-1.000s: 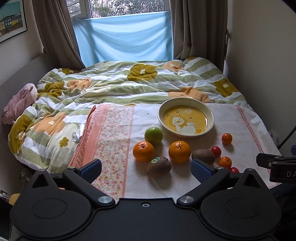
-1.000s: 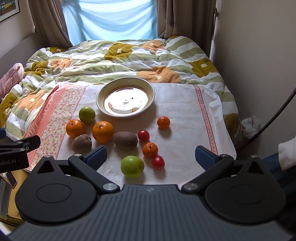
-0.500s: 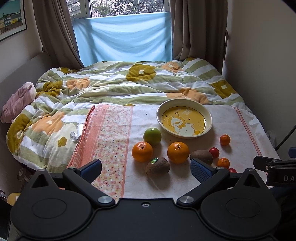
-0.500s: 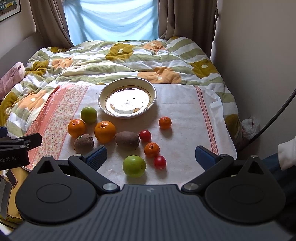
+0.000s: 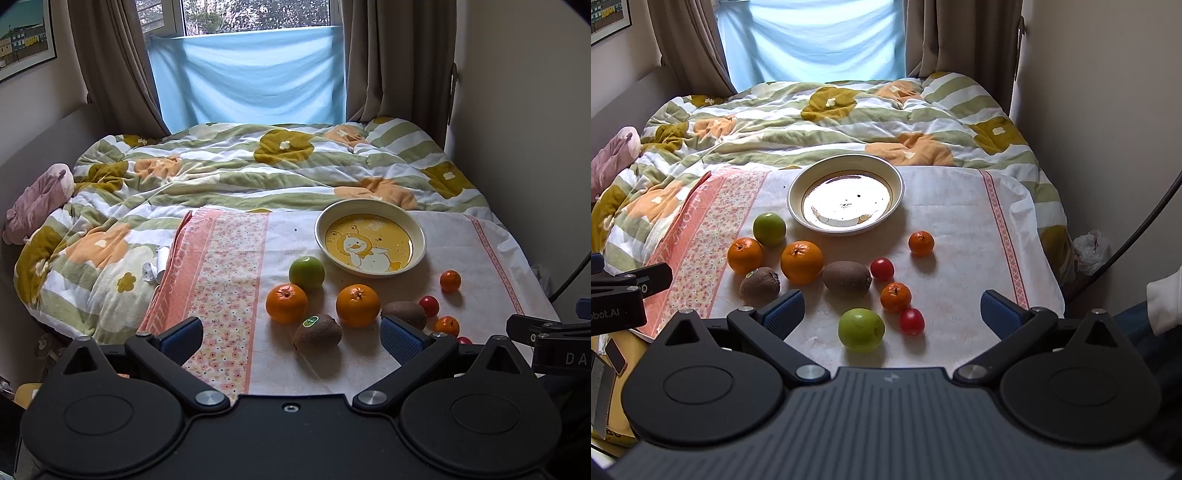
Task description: Organize fruits
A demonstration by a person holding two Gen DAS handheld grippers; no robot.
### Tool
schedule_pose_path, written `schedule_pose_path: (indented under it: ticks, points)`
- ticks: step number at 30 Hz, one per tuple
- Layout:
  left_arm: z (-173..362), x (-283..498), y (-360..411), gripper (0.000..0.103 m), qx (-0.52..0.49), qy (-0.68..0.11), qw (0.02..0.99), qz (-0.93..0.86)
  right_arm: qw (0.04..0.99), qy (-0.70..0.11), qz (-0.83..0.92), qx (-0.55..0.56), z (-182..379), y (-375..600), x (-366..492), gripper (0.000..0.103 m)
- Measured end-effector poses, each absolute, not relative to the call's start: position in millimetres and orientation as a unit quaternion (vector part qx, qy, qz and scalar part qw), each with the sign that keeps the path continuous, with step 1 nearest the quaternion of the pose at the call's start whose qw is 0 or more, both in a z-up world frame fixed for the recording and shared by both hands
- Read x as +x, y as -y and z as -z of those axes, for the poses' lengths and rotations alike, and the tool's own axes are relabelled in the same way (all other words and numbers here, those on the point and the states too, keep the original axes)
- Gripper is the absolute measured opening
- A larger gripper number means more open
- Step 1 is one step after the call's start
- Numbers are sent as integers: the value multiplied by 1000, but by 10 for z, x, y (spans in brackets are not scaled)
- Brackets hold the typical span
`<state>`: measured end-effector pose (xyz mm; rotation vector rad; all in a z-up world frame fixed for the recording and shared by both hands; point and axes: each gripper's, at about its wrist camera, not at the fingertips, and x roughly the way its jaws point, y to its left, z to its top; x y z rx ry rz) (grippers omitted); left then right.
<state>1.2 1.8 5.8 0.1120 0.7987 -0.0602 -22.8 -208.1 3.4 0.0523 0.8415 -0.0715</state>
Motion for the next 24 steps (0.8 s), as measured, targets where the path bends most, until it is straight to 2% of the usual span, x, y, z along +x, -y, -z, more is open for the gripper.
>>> schedule_pose_path:
  ticks: [24]
  points:
    - [-97,-54,-7,103,45,-386,921,33,912,-408,33,26,-39,2097,-265,103]
